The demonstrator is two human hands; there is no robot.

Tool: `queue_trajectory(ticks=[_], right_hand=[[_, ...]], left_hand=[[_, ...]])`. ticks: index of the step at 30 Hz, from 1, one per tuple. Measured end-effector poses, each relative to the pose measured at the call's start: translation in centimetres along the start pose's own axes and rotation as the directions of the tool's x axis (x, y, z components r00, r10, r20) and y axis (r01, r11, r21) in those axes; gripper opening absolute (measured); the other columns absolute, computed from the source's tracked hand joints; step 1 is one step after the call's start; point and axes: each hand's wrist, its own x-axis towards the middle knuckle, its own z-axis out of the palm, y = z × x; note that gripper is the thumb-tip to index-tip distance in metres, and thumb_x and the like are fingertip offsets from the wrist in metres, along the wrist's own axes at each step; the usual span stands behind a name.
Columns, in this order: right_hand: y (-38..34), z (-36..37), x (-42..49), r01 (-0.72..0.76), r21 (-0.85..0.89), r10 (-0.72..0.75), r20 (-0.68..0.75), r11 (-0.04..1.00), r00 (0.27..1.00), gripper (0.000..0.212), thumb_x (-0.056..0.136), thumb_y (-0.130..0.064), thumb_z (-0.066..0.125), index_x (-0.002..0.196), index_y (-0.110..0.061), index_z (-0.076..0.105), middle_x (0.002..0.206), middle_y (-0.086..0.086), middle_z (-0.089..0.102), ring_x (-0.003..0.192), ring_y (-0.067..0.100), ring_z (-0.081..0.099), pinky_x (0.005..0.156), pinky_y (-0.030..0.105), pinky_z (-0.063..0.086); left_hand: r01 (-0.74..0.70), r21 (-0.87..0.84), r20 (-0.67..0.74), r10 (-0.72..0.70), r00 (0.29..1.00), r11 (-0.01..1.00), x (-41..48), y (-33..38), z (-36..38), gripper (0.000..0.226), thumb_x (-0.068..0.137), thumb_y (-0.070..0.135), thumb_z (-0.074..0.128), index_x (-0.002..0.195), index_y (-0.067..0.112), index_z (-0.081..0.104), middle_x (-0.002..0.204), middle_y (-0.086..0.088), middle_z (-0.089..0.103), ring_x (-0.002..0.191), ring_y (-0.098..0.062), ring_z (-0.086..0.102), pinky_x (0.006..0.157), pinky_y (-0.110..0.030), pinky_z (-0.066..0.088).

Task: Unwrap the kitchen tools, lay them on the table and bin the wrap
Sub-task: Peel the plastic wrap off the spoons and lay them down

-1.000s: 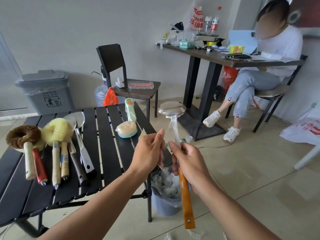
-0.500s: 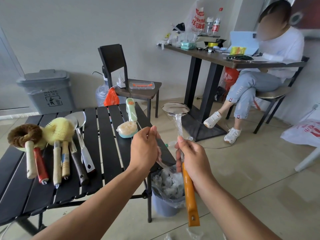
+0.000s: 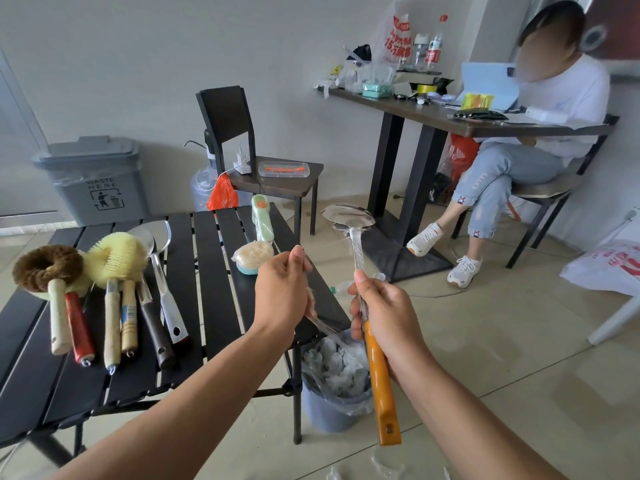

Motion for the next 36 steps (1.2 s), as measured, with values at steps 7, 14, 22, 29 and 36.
queue_trajectory(ticks=[7,14,22,29,36], right_hand=[[0.2,0.4,-1.0,-0.032,0.008,0.032,0.048,0.999,0.998,0.043,0.087,-0.045,0.086,0.085,-0.007,0.066,0.063,0.004,0.061,0.046,0.016,0.056,0.044,0.026,0.049],[0.0,0.4,-1.1,-0.046,0.054,0.043,0.061,0.997,0.997,0.032,0.1,-0.031,0.075,0.092,-0.001,0.068,0.066,0.008,0.063,0.046,0.018,0.055,0.043,0.027,0.046],[0.4,0.2,-0.7,-0.007,-0.064,0.01,0.056,0.998,0.998,0.032,0.109,-0.031,0.061,0.1,-0.004,0.074,0.063,0.002,0.061,0.046,0.015,0.051,0.044,0.024,0.043],[0.5,0.0,-0.4,0.014,-0.052,-0.012,0.027,0.999,1.0,0.032,0.11,-0.028,0.057,0.096,-0.005,0.075,0.06,-0.002,0.059,0.044,0.013,0.049,0.041,0.025,0.041],[-0.1,-1.1,-0.1,-0.032,-0.039,0.029,-0.061,0.999,0.998,0.031,0.106,-0.025,0.059,0.087,-0.009,0.077,0.063,0.002,0.066,0.044,0.014,0.055,0.043,0.025,0.048]], left_hand=[[-0.078,0.02,0.09,0.076,0.993,0.997,-0.7,-0.3,-0.2,0.051,0.115,0.042,0.038,0.073,0.013,0.041,0.044,0.005,0.042,0.034,-0.011,0.04,0.041,-0.022,0.037],[-0.114,0.098,0.125,0.101,0.987,0.989,-0.6,-0.6,-0.1,0.051,0.105,0.05,0.061,0.069,0.018,0.044,0.046,0.01,0.044,0.042,-0.009,0.042,0.047,-0.023,0.04],[-0.1,0.121,0.094,0.088,0.992,0.988,0.0,-0.9,-0.5,0.048,0.107,0.047,0.059,0.073,0.014,0.047,0.046,0.005,0.047,0.04,-0.016,0.047,0.044,-0.025,0.042],[-0.083,0.167,0.075,0.072,0.995,0.983,0.3,-0.6,-0.8,0.052,0.108,0.041,0.055,0.077,0.0,0.046,0.057,-0.011,0.05,0.043,-0.021,0.048,0.046,-0.028,0.042],[-0.086,0.204,0.079,0.071,0.994,0.975,0.7,-0.7,-1.2,0.05,0.108,0.037,0.054,0.078,-0.001,0.044,0.055,-0.011,0.051,0.039,-0.019,0.049,0.046,-0.028,0.044]])
